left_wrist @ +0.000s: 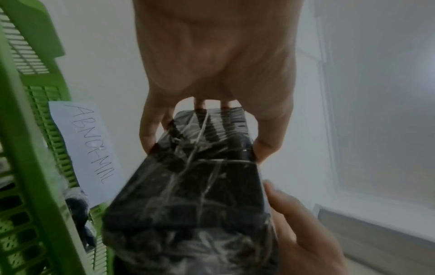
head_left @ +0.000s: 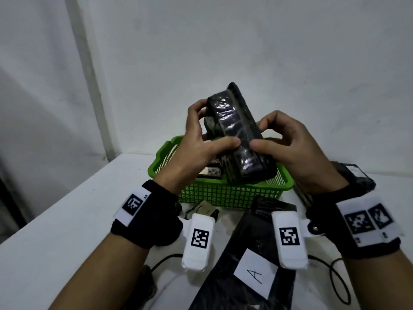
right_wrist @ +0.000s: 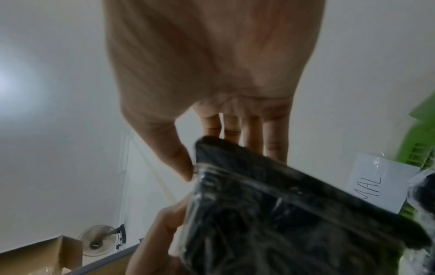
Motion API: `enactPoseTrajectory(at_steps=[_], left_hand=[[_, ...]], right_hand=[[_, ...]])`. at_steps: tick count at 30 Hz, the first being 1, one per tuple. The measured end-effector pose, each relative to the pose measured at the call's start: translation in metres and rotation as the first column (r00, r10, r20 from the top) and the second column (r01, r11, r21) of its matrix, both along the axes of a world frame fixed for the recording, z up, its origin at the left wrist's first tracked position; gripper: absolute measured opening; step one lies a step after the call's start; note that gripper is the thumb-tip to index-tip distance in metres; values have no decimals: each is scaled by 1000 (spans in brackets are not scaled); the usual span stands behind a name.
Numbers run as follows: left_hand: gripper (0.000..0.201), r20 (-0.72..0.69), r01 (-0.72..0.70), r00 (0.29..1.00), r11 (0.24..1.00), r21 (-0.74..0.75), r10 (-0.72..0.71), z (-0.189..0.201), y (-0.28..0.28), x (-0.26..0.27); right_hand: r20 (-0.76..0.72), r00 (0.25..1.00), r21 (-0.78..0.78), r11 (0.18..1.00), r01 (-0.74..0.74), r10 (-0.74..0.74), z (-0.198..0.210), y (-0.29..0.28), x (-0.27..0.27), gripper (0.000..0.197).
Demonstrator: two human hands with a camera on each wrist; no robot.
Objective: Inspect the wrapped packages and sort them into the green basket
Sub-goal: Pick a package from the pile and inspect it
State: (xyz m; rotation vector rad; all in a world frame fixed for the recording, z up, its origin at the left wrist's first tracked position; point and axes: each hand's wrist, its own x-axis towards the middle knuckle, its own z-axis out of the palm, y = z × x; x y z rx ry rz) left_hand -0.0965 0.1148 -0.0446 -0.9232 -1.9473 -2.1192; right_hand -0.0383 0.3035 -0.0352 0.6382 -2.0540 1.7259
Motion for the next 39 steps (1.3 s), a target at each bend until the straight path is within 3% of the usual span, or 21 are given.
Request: enactPoseTrajectory(at_steps=[3,7,12,17,20,24,28,33,37,39], left_hand=[[85,-161,-120,982,986,-119,100,-1,0,1],[82,-198,-155,972,980,-126,128,-1,-1,2],[62,48,-64,997,995,83,60,6,-4,-2],[57,-38,-148,988,989,-6,148,0,-4,-6],[62,40,-162,986,986,40,161,-1,-3,-5],[59,63,-183,982,982,50,180,-1,2,-3],[66,40,-198,979,980,-7,198,0,2,-1],[87,44,-75,996,996,-57,77,9,9,15],[66,156,101,983,994,-32,-95,36,36,25],[66,241,168,956,985,23,-169,49,49,25]], right_hand=[[20,998,40,997,61,-62,-3,-1,-2,31],[-7,998,3,998,56,-56,0,3,0,34],[-45,997,2,998,63,-63,5,14,3,47],[-7,983,-72,981,182,-183,4,12,-1,40],[74,990,-87,988,128,-122,5,8,0,31],[93,980,-60,981,184,-178,-3,4,-4,56],[110,969,-155,959,239,-223,-6,6,-8,57],[-122,903,-1,910,415,-412,8,9,4,61],[-125,972,-83,978,189,-198,30,20,27,34],[-116,962,-90,967,238,-248,35,39,34,29]])
